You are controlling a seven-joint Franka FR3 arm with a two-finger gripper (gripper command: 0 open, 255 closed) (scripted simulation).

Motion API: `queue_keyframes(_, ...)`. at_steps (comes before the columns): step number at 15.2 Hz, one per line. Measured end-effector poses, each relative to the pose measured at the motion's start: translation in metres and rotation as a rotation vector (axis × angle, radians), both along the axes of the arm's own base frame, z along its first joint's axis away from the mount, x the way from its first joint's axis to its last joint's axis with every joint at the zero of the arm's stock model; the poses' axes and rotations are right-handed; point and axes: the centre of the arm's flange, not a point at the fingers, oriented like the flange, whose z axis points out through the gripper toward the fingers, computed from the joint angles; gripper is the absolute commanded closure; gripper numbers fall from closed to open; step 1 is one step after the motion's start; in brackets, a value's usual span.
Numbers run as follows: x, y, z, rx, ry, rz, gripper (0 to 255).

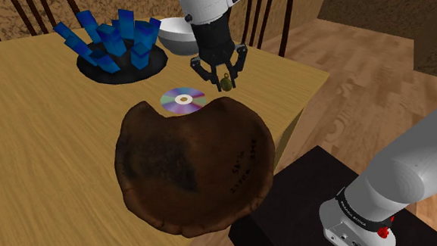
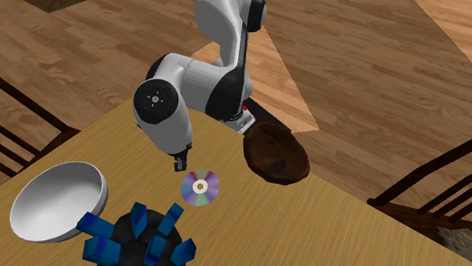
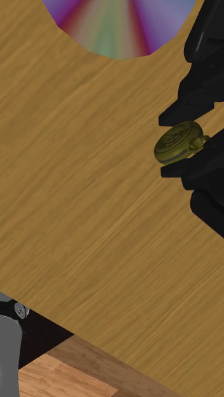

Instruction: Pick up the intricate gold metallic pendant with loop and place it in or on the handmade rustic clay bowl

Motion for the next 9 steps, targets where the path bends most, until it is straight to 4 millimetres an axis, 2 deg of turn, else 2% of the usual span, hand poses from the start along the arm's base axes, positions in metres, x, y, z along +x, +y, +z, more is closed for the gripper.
queue_keyframes(7, 0.0000, 0.0000, 0.0000, 0.000, 0.000, 0.000, 255)
queue_keyframes(9, -0.0005, 0.0002, 0.0066, 0.000, 0.000, 0.000, 255)
